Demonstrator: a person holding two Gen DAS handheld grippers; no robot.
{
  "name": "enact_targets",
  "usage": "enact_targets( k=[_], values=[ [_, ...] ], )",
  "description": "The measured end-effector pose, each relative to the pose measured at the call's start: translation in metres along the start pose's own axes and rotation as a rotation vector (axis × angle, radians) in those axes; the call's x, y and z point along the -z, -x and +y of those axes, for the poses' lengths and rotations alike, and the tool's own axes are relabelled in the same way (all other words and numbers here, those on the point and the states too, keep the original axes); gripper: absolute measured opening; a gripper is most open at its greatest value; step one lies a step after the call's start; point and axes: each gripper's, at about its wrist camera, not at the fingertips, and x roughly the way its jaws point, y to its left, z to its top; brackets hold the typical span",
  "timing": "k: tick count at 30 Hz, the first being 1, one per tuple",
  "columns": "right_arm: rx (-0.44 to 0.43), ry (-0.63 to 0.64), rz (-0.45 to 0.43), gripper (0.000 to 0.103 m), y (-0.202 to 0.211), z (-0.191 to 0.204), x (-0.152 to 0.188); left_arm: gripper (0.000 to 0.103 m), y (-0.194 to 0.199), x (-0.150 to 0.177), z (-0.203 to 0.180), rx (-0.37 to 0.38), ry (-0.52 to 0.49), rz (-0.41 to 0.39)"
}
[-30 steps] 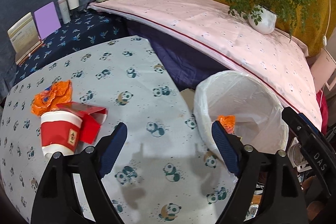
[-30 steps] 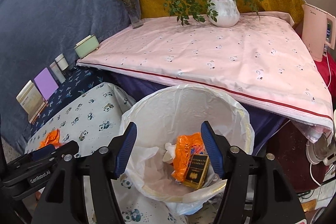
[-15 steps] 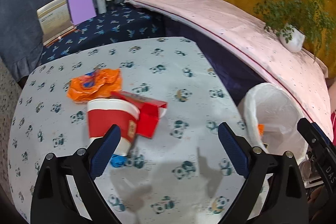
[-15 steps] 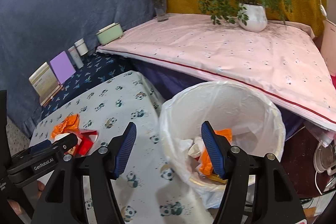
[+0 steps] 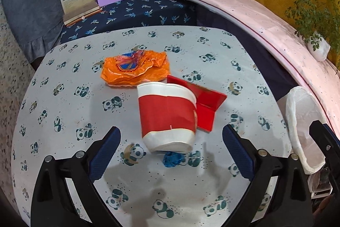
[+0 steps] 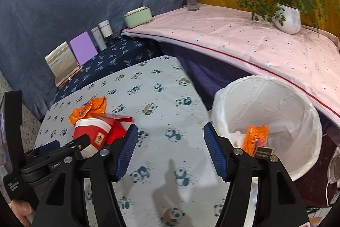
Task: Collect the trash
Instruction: 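Move both tools back over the paper cup and red box, then grasp the red-and-white paper cup with the left tool while the right tool grasps the red box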
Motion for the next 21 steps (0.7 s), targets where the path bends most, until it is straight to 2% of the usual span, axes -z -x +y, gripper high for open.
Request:
enact_targets(
  k=[9, 15, 16, 21],
  values=[
    [-0.019, 0.029, 0.040, 0.062, -0.019, 0.023, 0.002, 0.092, -0.024, 0.000, 0.007, 0.023, -0.007, 0.047],
    [-0.025, 0.043, 0.061, 0.062, -0.030, 0.032, 0.004, 0.073, -0.035, -0.002, 0.007, 0.056, -0.005, 0.081],
    [-0.027, 0.046, 0.065, 0.062, -0.032, 0.034, 0.004, 0.064, -0.036, -0.002, 0.007, 0.062, -0.004, 0.085],
    [-0.036, 0.055, 0.076, 0.062, -0.039, 0.041, 0.005, 0.063, -0.033, -0.002, 0.011, 0.093, -0.010, 0.082]
  ],
)
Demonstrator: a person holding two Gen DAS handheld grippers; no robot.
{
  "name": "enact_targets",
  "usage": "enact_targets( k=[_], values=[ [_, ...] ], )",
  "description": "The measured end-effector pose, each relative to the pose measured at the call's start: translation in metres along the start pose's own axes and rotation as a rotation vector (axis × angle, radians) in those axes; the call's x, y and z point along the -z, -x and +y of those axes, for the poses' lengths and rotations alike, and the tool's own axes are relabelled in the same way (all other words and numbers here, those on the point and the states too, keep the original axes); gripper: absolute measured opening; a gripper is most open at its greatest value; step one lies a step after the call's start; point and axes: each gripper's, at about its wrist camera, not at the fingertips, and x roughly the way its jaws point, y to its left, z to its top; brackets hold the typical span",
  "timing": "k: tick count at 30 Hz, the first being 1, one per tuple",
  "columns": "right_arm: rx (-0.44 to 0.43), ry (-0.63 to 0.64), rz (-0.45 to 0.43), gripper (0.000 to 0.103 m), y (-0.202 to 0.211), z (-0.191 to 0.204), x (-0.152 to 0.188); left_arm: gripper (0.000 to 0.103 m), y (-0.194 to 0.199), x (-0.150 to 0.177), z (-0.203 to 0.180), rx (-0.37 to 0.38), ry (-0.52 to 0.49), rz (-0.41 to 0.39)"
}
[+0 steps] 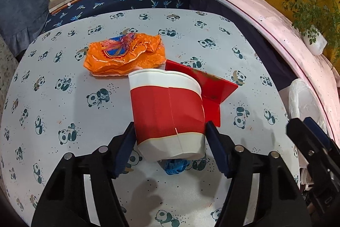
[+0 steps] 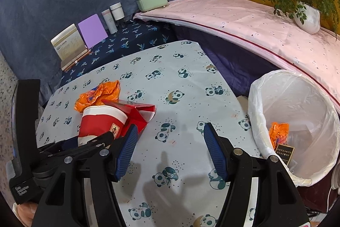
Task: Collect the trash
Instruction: 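Grasp the red-and-white paper cup with the left tool while the right tool grasps the red box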
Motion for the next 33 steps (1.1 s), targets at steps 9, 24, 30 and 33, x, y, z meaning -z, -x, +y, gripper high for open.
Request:
enact_targets(
  k=[9, 24, 30, 33],
  values=[
    [-0.029, 0.039, 0.027, 0.062, -0.018, 0.020, -0.002, 0.062, 0.026, -0.003, 0.022, 0.013, 0.032, -0.053],
    [-0.054, 0.216, 0.066, 0.061, -0.069, 0.065, -0.025, 0.063, 0.033, -0.027, 0.072, -0.028, 0.119, -0.089],
    [-0.062, 0.320, 0.116, 0.061, -0.097, 0.073, -0.029, 0.063, 0.021, -0.031, 0.079, -0.030, 0.134, -0.072],
    [-0.064, 0.351, 0.137, 0.054, -0.106, 0.075, -0.028, 0.063, 0.016, -0.032, 0.080, -0.028, 0.137, -0.064]
  ],
)
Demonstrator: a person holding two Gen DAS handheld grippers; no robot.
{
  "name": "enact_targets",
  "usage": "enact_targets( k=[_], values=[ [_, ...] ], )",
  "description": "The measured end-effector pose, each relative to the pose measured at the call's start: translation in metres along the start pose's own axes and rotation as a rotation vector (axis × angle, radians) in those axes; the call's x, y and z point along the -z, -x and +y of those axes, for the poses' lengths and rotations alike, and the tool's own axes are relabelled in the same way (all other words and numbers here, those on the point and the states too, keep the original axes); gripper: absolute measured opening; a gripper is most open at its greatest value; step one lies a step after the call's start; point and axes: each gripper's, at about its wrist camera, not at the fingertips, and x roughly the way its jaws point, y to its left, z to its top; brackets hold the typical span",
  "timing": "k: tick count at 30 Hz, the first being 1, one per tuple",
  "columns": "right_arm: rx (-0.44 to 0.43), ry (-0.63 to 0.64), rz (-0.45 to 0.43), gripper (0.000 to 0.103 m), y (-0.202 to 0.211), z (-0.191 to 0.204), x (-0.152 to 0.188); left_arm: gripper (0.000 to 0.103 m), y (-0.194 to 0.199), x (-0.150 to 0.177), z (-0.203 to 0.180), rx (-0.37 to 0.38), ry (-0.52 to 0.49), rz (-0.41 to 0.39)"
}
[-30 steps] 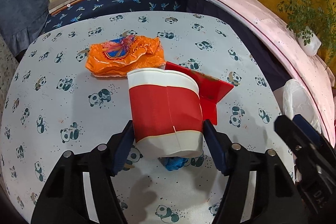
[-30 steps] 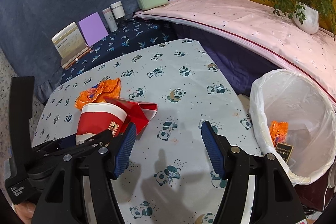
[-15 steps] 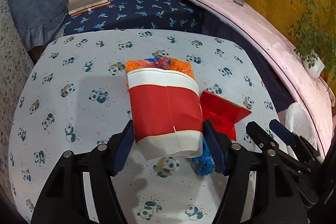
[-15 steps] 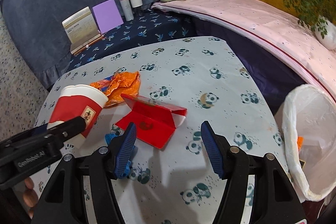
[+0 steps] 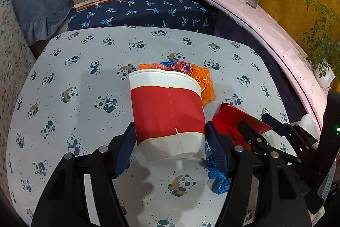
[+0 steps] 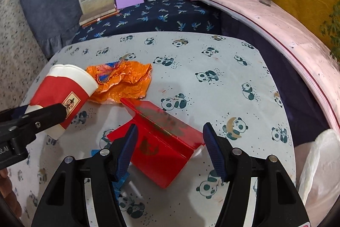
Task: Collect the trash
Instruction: 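Grasp the red-and-white paper cup with the left tool while the right tool grasps the red box, then carry the paper cup and red box to the bin and open both tools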
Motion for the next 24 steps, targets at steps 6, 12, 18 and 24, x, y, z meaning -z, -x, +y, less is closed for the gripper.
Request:
enact_targets(
  k=[6, 12, 18, 24],
  values=[
    [-0.005, -0.016, 0.008, 0.020, -0.001, -0.003, 0.004, 0.063, -0.004, 0.002, -0.005, 0.007, -0.006, 0.010],
    [-0.008, -0.070, -0.031, 0.003, 0.021, -0.011, 0.012, 0.062, 0.007, 0.006, -0.021, 0.024, -0.036, -0.003],
    [0.008, -0.113, -0.097, 0.003, 0.060, -0.026, 0.021, 0.062, 0.026, 0.012, -0.049, 0.053, -0.087, -0.028],
    [0.035, -0.181, -0.147, 0.003, 0.096, -0.054, 0.034, 0.062, 0.045, 0.019, -0.087, 0.087, -0.153, -0.054]
  ],
)
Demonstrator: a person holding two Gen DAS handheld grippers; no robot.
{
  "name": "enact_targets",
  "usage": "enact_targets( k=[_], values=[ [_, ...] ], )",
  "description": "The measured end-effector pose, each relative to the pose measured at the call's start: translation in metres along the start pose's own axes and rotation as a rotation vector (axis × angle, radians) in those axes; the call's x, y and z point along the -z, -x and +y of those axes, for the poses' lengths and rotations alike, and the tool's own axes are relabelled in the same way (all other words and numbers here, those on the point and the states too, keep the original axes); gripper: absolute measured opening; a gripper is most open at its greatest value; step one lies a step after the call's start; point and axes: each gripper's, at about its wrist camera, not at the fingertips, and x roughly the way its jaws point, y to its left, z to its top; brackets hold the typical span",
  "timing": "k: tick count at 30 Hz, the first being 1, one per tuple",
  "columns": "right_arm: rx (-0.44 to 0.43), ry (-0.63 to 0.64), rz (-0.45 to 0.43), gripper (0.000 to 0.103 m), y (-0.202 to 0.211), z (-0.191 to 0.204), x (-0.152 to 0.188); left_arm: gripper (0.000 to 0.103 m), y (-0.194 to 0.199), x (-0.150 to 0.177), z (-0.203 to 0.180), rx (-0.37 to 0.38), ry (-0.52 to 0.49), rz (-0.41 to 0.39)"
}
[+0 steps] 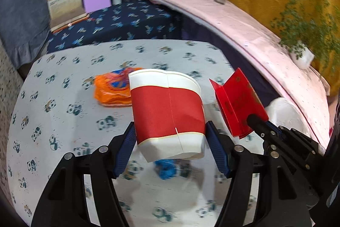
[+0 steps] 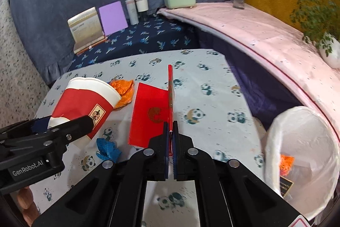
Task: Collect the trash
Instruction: 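Carry the paper cup and red box to the bin and open both tools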
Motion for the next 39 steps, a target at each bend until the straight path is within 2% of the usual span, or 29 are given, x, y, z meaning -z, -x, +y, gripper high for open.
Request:
enact_targets(
  k=[14, 22, 32, 39],
  values=[
    [0.107, -0.164, -0.108, 0.003, 0.075, -0.095, 0.026, 0.062, 0.019, 0.012, -0.117, 0.094, -0.185, -0.025],
    [0.177, -0.261, -0.131, 0.003, 0.096, -0.148, 0.045, 0.063, 0.018, 0.020, -0.184, 0.164, -0.291, -0.022],
    [0.247, -0.359, -0.137, 0.003, 0.109, -0.200, 0.067, 0.063, 0.000, 0.027, -0.238, 0.228, -0.379, 0.015],
    [0.265, -0.390, -0.133, 0.003, 0.109, -0.219, 0.073, 0.064, -0.013, 0.032, -0.260, 0.263, -0.415, 0.035]
  ],
)
